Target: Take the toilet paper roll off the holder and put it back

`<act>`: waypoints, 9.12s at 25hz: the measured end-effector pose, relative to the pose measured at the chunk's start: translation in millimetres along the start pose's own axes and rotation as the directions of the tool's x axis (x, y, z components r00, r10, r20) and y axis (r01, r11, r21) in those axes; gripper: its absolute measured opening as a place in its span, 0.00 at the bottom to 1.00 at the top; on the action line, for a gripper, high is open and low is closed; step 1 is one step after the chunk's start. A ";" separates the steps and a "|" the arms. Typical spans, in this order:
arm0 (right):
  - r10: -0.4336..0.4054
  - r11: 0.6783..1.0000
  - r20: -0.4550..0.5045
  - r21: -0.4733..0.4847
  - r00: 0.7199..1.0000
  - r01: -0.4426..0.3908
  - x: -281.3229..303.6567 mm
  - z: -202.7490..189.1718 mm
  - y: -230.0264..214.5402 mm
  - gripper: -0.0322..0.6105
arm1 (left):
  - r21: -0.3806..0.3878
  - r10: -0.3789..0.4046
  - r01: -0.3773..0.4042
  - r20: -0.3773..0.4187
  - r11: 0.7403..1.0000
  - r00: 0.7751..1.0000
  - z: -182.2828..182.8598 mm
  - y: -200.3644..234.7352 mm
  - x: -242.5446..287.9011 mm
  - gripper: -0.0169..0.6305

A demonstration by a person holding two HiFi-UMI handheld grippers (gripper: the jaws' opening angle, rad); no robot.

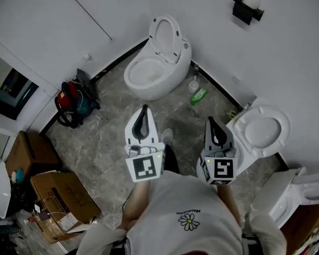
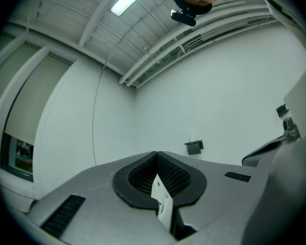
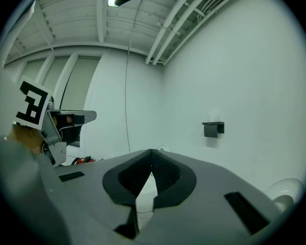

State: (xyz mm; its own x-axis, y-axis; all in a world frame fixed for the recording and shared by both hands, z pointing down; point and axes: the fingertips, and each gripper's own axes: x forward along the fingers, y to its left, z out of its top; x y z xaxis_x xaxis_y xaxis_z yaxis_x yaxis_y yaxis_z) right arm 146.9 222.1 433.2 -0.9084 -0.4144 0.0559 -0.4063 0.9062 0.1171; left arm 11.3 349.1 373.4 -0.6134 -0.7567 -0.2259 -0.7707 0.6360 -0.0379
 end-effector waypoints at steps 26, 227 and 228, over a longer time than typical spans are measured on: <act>-0.299 0.954 0.003 0.034 0.954 0.299 299.5 52.9 -140.4 0.06 | -0.083 -0.275 0.277 0.030 0.957 0.961 -45.2 11.4 376.2 0.05; -0.795 0.602 0.099 0.007 0.599 0.798 258.8 92.9 -380.7 0.07 | -0.121 -0.810 0.840 0.221 0.529 0.543 39.3 -333.0 717.8 0.52; -0.801 0.594 0.093 0.004 0.591 0.805 256.5 91.6 -382.5 0.06 | -0.127 -0.819 0.844 0.206 0.520 0.536 34.6 -339.4 722.7 0.52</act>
State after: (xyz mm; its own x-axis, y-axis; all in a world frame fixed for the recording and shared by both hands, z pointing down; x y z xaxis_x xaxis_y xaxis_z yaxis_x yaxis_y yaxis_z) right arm 60.2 -223.2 311.9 -0.2204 -0.9634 -0.1526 -0.9725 0.2049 0.1110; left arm -164.4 -408.4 189.3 0.3380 -0.8953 -0.2902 -0.9410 -0.3272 -0.0867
